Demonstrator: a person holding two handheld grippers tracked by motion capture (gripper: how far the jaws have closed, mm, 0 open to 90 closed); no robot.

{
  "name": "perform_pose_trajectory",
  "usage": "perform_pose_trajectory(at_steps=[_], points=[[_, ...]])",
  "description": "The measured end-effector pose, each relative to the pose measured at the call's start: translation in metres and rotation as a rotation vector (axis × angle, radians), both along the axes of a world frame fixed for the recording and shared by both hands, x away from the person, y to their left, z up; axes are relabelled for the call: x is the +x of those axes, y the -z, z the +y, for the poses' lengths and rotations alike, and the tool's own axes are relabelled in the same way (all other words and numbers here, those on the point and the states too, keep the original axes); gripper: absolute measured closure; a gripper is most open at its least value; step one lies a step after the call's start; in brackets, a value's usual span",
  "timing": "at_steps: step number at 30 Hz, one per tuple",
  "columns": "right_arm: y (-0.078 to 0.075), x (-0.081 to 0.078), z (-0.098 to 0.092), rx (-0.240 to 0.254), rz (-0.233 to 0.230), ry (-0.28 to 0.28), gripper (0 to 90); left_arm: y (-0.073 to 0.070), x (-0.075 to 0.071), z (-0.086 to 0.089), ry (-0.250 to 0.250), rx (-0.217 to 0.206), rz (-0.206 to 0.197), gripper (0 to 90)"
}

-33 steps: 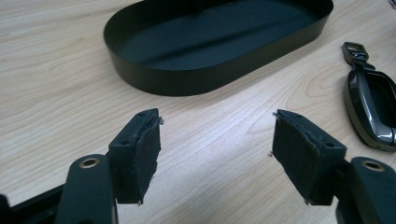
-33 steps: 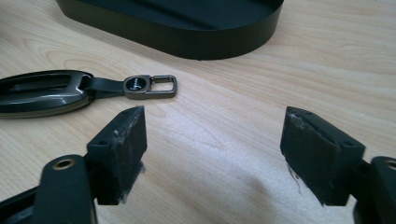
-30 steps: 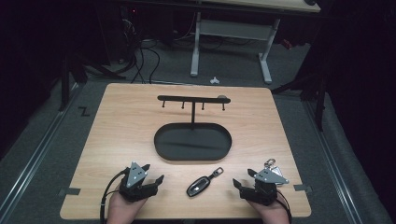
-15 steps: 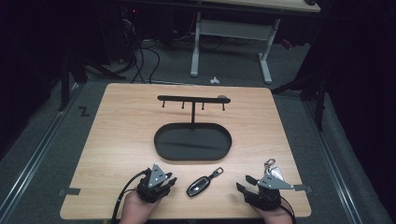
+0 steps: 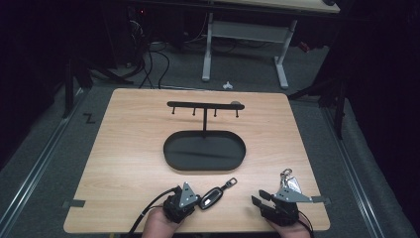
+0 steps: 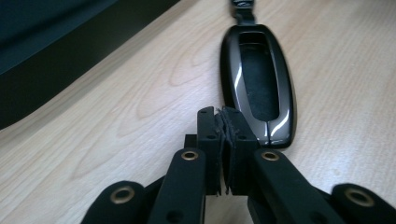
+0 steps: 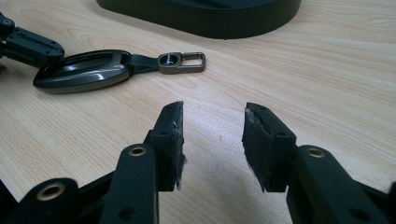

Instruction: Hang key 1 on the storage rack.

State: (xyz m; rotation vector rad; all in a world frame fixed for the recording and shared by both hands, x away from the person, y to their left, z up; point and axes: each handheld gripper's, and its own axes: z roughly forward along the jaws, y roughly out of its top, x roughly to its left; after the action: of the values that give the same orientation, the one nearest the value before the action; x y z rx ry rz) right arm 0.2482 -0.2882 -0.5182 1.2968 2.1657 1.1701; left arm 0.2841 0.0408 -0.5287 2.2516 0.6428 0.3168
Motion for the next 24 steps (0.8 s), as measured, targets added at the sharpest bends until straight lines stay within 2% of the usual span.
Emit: perform_pose_trajectory(at_steps=[3, 8, 10, 12, 15, 19, 22, 23, 24], points=[[0.001, 0.0, -0.001, 0.01, 0.013, 0.001, 59.1, 0.0, -0.005, -0.006, 0.038, 0.005, -0.011, 85.3], [0.001, -0.001, 0.0, 0.007, 0.014, 0.002, 59.5, 0.001, -0.015, -0.025, 0.1, -0.025, -0.01, 83.0], [0.002, -0.001, 0.0, 0.007, 0.013, 0.004, 59.2, 0.001, -0.015, -0.031, 0.129, -0.028, -0.024, 81.1], [0.003, -0.002, 0.001, 0.005, 0.015, -0.003, 59.0, 0.0, -0.015, -0.032, 0.126, -0.03, -0.037, 79.0], [0.004, -0.003, 0.004, 0.011, 0.018, -0.015, 58.8, -0.005, -0.009, -0.022, 0.071, -0.07, -0.053, 71.7], [0.004, -0.004, 0.013, 0.007, 0.004, -0.047, 59.2, -0.011, 0.004, 0.008, -0.048, -0.116, -0.087, 60.5], [0.002, -0.004, 0.023, 0.017, -0.011, -0.082, 62.0, -0.011, 0.01, 0.027, -0.109, -0.126, -0.092, 51.7], [0.001, -0.004, 0.026, 0.021, -0.012, -0.091, 63.1, -0.012, 0.012, 0.04, -0.16, -0.13, -0.104, 49.1], [0.001, -0.004, 0.026, 0.021, -0.012, -0.091, 63.1, -0.012, 0.012, 0.04, -0.16, -0.13, -0.104, 47.0]])
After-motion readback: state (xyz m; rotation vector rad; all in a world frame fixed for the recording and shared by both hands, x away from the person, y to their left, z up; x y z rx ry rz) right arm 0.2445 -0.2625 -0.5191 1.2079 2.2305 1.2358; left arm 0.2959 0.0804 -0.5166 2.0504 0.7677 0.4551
